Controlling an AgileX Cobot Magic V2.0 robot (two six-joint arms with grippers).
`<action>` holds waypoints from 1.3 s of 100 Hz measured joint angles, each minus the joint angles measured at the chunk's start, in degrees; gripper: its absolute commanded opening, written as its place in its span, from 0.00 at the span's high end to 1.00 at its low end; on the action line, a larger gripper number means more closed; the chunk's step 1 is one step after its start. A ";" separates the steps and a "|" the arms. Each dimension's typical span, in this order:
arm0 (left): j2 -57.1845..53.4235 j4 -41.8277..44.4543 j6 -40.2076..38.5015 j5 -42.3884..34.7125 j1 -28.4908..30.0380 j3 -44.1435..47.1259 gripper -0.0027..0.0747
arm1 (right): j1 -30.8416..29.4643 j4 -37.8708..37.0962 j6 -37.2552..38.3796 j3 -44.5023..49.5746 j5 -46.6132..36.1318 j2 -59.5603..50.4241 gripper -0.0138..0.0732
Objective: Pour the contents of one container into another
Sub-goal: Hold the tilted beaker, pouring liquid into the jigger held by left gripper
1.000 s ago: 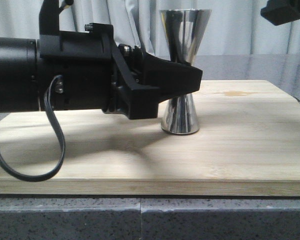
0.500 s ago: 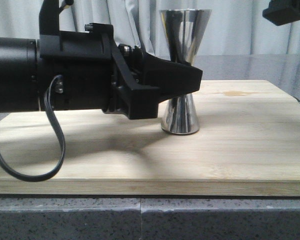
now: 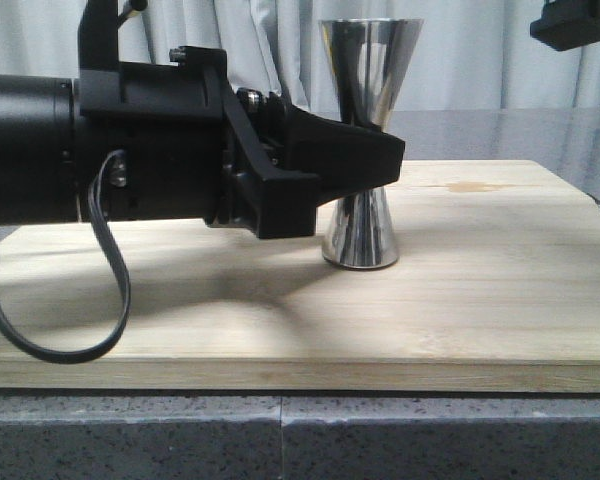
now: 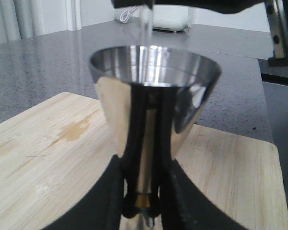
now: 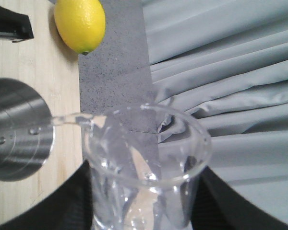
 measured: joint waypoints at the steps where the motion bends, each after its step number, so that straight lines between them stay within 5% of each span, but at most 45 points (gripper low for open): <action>1: 0.00 0.00 0.00 0.00 0.00 0.00 0.99 | 0.00 -0.20 0.00 0.00 0.01 0.00 0.62; 130: 0.00 0.00 0.00 0.00 0.00 0.00 0.99 | 0.00 -8.17 0.00 0.00 -0.36 0.00 0.62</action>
